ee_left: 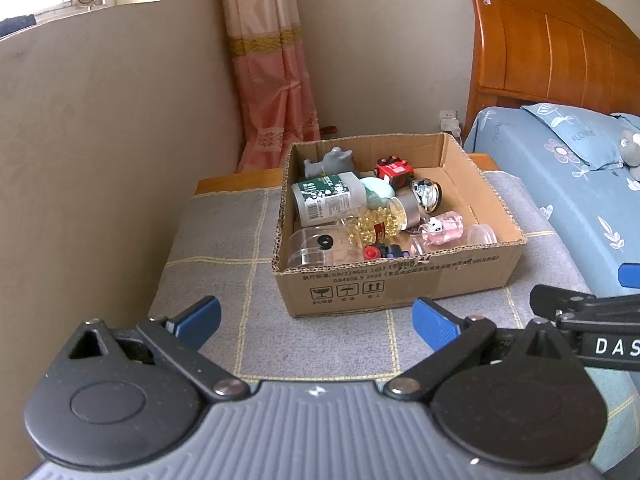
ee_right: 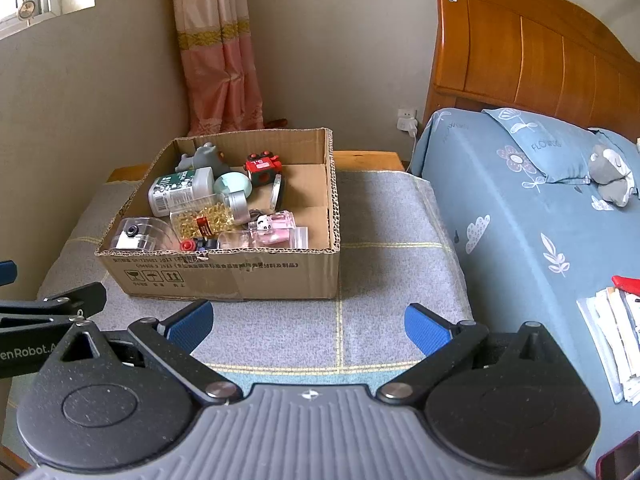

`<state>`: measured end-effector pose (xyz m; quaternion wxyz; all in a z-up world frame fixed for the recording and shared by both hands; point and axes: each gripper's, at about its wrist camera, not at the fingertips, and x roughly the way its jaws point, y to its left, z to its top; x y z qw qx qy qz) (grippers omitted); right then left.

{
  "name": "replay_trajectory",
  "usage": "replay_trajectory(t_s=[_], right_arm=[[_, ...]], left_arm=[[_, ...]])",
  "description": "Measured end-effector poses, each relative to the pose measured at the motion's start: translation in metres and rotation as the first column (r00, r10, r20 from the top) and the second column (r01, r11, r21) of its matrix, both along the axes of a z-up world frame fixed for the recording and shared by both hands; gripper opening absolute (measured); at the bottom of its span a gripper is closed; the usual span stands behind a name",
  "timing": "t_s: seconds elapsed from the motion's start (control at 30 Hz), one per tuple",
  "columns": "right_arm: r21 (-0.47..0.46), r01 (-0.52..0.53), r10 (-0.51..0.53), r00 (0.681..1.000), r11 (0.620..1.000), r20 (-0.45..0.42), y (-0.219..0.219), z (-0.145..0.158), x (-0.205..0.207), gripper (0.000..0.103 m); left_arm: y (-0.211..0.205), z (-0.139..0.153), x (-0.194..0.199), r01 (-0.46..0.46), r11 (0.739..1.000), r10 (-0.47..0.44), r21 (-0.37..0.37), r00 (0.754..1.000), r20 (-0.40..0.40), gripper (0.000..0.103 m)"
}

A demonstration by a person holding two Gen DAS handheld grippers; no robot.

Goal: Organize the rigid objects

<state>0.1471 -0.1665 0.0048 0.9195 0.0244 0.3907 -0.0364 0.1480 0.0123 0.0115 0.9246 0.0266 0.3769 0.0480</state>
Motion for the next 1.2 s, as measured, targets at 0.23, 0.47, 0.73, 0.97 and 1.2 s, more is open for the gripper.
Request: replay_trajectory(t_s=[0.23,0.47,0.73,0.97,1.2], right_arm=[[-0.003,0.003,-0.003,1.000,1.000,0.003,-0.0001,0.0003,-0.0009,0.103],[-0.004,0.007,-0.007,1.000,1.000,0.006,-0.0017,0.0006,-0.0022,0.103],[-0.007,0.013,-0.013,1.000,1.000,0.008,-0.0029,0.0003,-0.0017,0.103],[-0.011,0.014,-0.014,1.000,1.000,0.012,-0.0030,0.0011,-0.0014,0.103],[-0.009,0.013,-0.013,1.000,1.000,0.014,-0.0035,0.0015,-0.0024,0.103]], left_arm=[[-0.0019,0.0024,-0.0007,-0.006,1.000,0.006,0.010,1.000,0.007,0.102],[-0.0043,0.0033,-0.0010,-0.003,1.000,0.003,0.013,1.000,0.010,0.102],[-0.0049,0.0042,-0.0001,-0.005,1.000,0.005,0.018,1.000,0.008,0.102],[-0.0060,0.0048,-0.0013,-0.003,1.000,0.003,0.019,1.000,0.008,0.102],[-0.0072,0.0054,-0.0020,-0.003,1.000,0.003,0.019,1.000,0.007,0.102]])
